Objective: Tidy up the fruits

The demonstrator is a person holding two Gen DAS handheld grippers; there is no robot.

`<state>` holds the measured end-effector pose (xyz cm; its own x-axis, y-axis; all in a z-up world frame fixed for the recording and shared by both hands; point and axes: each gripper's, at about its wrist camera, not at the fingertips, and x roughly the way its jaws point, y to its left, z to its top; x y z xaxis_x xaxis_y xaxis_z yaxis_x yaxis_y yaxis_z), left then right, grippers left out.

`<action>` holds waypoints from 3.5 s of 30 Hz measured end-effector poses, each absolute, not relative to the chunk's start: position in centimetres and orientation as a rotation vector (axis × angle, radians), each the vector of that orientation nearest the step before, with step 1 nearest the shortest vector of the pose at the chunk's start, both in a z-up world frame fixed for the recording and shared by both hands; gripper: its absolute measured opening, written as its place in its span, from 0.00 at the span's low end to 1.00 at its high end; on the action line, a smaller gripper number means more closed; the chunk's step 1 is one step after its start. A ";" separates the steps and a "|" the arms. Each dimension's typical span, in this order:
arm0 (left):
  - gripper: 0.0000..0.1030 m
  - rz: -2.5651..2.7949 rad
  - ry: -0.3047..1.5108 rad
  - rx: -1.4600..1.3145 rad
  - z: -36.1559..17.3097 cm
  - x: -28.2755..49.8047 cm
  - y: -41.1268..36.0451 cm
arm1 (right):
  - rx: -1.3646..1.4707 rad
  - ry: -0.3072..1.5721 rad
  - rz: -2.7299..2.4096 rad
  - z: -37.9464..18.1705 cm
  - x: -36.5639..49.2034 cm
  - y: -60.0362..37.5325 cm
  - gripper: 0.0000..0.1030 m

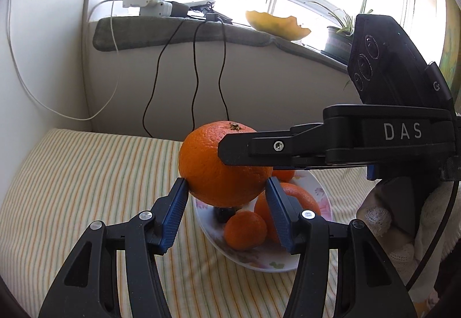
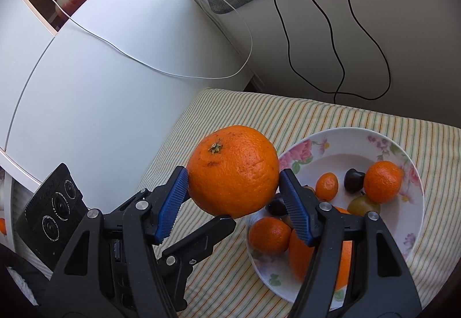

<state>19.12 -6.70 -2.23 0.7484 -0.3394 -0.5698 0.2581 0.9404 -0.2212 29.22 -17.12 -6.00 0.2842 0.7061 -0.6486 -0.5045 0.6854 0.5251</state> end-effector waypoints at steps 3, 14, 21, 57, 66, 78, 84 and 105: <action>0.53 -0.348 0.659 -0.130 -2.4 19.7 -7.5 | 0.237 0.993 0.797 -5.4 28.7 -17.4 0.67; 0.53 -0.373 0.692 -0.111 -3.3 20.9 -9.3 | 0.236 1.000 0.751 -3.8 28.0 -18.4 0.67; 0.53 -0.375 0.703 -0.100 -3.5 21.0 -9.5 | 0.241 0.995 0.745 -3.4 27.8 -18.2 0.67; 0.60 -0.355 0.670 -0.086 -1.8 16.5 -7.3 | 0.145 0.879 0.682 -1.5 24.8 -21.2 0.79; 0.71 -0.311 0.657 -0.084 -1.4 14.5 -6.0 | 0.110 0.748 0.557 -0.4 21.6 -24.6 0.92; 0.79 -0.238 0.647 -0.055 -2.1 13.1 -5.5 | 0.069 0.582 0.313 -2.0 18.6 -28.7 1.00; 0.79 -0.213 0.650 -0.063 -2.6 12.9 -5.4 | 0.088 0.562 0.270 -3.4 18.3 -30.1 1.00; 0.79 -0.215 0.618 -0.078 -1.8 11.8 -5.1 | 0.016 0.472 0.266 -1.6 15.5 -28.7 1.00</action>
